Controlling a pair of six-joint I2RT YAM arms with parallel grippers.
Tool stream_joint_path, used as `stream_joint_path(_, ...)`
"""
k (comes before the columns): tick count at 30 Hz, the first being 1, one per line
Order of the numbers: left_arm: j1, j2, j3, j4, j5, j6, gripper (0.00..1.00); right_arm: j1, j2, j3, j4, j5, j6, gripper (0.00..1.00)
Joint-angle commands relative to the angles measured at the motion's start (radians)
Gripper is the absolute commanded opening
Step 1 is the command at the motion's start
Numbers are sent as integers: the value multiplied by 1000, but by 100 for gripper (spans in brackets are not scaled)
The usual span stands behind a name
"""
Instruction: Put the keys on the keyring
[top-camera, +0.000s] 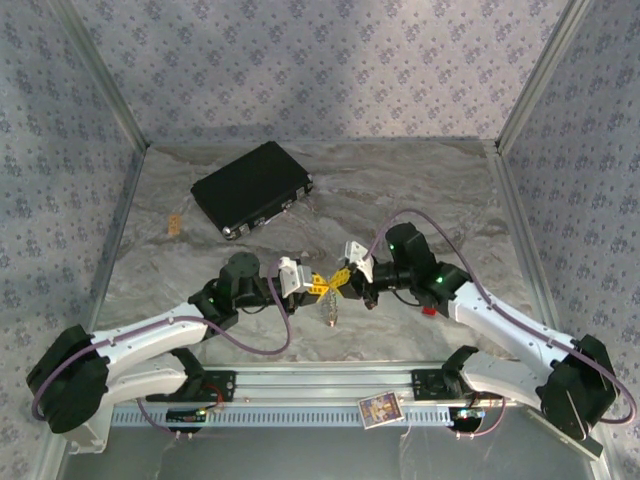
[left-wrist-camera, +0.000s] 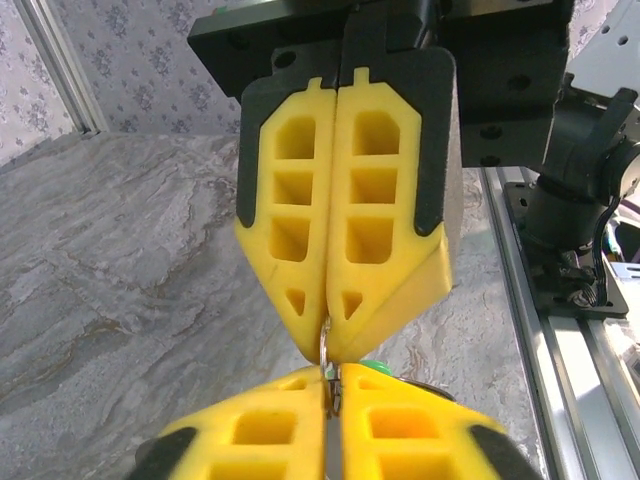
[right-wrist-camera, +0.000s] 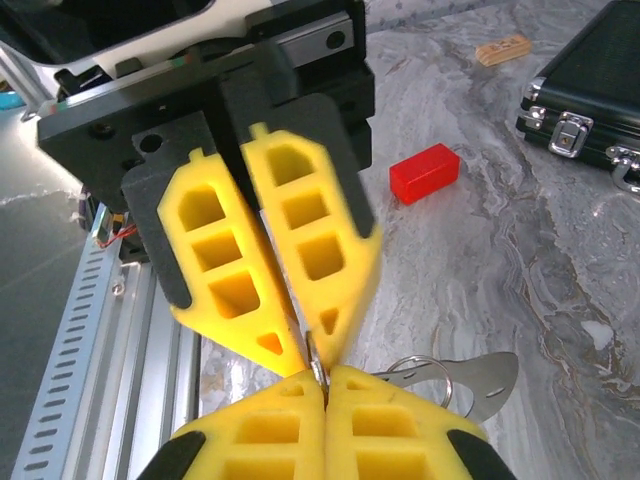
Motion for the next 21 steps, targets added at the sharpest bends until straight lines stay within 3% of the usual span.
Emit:
stream_joint_path(1,-2,-19,50,-82,-42,30,17,23,4,97,-148,5,-106,0)
stream_joint_path(5,-2,-25,91,-195,-66,67,17,63,35,182,-312,118,-211,0)
stream_joint_path(12,-2,-29,114,-223,-54,82,15,135,123,300,-443,230,-303,0)
stream_joint_path(19,-3,-34,112,-223,-38,85,0,130,133,315,-452,187,-294,0)
stream_joint_path(21,-2,-42,100,-207,-33,79,0,97,102,270,-379,151,-251,19)
